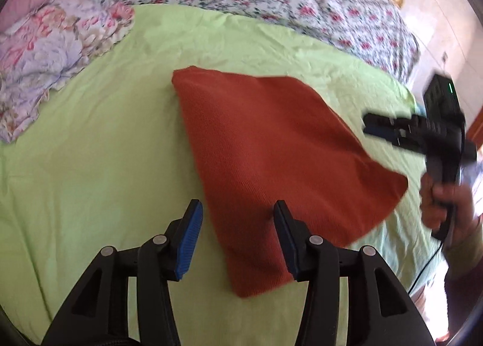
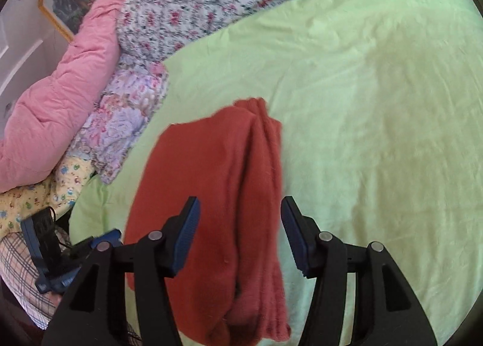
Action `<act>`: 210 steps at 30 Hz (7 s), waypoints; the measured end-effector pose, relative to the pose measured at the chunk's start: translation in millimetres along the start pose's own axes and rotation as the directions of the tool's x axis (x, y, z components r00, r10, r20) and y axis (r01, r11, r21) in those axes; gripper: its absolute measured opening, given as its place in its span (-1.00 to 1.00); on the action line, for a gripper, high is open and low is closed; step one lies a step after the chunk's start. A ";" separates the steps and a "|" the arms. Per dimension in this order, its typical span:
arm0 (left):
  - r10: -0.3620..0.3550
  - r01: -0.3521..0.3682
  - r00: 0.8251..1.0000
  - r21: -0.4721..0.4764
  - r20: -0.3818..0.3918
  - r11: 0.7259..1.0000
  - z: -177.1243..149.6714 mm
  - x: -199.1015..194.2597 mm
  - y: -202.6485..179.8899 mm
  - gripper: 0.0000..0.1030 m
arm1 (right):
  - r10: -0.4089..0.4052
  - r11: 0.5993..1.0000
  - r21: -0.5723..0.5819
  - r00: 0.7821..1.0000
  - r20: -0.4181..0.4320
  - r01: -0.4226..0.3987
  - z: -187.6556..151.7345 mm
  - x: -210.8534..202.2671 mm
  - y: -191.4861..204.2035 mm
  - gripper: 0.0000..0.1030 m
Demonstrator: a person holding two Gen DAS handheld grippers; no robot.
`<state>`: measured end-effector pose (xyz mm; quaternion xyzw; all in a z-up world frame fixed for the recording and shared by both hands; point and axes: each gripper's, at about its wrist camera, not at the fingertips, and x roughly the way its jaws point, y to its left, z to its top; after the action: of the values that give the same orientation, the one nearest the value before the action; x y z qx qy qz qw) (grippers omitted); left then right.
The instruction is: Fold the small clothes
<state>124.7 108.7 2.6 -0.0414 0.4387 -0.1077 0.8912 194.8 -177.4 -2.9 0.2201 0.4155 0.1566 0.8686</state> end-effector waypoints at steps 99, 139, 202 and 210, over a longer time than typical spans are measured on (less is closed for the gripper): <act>-0.166 0.156 0.976 -0.084 -0.142 0.984 -27.1 41.8 -20.5 -0.93 | -0.138 0.985 -0.113 0.989 -0.044 0.133 -74.9 -0.1 9.8 -0.60; -0.106 0.087 0.992 -0.251 -0.066 0.964 151.0 139.3 58.2 -0.75 | -0.078 0.996 -0.043 0.997 -0.022 0.077 64.1 76.0 -22.4 -0.73; 0.060 -0.060 0.998 -0.006 -0.015 0.998 -66.4 -31.4 -37.5 0.03 | -0.121 0.986 -0.110 0.992 0.045 0.125 -129.1 -61.5 6.1 -0.23; 0.100 -0.098 0.995 0.046 -0.030 0.994 -97.9 -39.0 -42.0 0.20 | -0.152 0.971 -0.180 0.988 0.035 0.156 -167.9 -68.9 19.5 0.44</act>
<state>17.6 78.8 -20.1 0.0018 0.4519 -0.0737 0.8890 18.5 -149.7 -41.6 0.1085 0.4061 0.1239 0.8989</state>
